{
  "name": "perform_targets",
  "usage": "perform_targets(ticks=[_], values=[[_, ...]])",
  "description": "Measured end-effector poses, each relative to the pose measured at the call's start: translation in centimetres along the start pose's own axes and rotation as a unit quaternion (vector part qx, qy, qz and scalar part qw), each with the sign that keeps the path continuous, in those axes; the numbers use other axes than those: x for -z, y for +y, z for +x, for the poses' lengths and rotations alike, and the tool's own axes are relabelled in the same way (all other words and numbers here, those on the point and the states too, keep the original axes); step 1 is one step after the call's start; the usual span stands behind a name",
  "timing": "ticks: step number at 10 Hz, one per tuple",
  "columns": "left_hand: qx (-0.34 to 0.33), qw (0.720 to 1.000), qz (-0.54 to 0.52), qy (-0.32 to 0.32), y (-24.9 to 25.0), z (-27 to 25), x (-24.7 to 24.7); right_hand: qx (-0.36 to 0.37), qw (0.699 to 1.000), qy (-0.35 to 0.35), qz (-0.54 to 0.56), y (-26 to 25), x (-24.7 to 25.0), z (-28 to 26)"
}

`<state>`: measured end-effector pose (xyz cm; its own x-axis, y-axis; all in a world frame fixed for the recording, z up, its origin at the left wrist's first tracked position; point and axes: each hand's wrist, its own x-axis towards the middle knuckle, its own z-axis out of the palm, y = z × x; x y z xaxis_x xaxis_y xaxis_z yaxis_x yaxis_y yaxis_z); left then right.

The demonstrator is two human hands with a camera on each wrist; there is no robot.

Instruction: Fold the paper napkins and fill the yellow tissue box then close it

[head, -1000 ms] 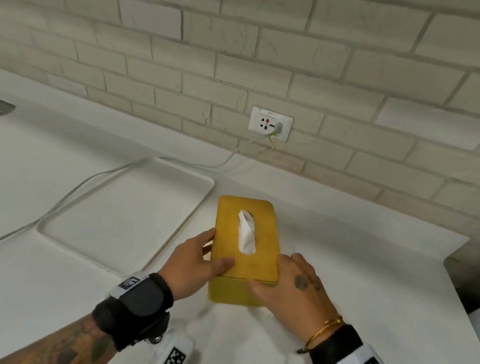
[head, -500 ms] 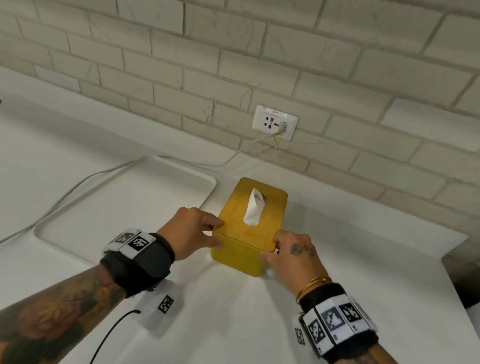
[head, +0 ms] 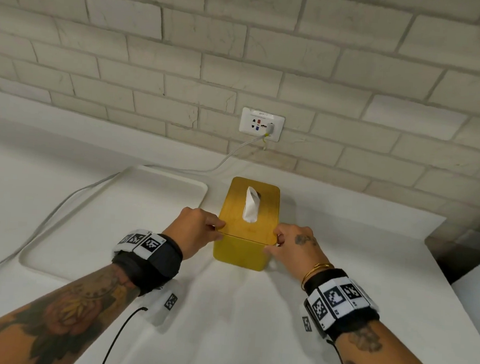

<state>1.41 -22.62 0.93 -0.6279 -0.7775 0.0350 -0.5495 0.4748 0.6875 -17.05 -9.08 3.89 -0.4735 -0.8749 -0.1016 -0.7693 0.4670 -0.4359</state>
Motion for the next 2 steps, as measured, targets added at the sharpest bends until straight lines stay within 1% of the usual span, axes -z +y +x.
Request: perform_targets(ticks=[1,2], values=[[-0.023,0.999,0.023,-0.029,-0.1,0.2,0.7,-0.001,1.0,-0.004,0.01,0.4,0.3,-0.1],[-0.051,0.996,0.055,-0.041,0.7,1.0,2.5,-0.001,1.0,0.015,0.008,1.1,1.7,-0.4]])
